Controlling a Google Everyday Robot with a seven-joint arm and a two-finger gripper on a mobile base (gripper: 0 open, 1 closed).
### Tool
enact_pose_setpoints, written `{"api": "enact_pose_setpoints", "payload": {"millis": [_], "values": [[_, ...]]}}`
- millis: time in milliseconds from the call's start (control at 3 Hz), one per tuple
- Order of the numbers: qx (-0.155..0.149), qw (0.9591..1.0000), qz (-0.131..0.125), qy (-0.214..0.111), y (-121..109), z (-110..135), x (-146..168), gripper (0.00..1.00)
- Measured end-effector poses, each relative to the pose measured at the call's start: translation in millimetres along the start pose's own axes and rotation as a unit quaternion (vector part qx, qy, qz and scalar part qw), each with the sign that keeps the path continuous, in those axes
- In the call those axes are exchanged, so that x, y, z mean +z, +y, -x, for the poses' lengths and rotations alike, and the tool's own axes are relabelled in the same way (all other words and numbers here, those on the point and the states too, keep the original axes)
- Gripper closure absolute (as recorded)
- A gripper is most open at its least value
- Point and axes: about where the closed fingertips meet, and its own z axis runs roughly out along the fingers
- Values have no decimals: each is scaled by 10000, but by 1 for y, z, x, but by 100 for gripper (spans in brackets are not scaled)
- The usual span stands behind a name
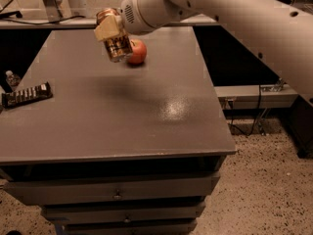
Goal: Place orange can upright
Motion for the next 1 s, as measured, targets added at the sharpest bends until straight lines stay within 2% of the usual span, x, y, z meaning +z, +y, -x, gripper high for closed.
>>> {"api": "enact_pose_setpoints", "payload": {"millis": [333, 1000], "values": [[55, 9997, 2, -239, 2, 10, 8, 100], [200, 9945, -122, -1021, 26, 40, 61, 100]]}}
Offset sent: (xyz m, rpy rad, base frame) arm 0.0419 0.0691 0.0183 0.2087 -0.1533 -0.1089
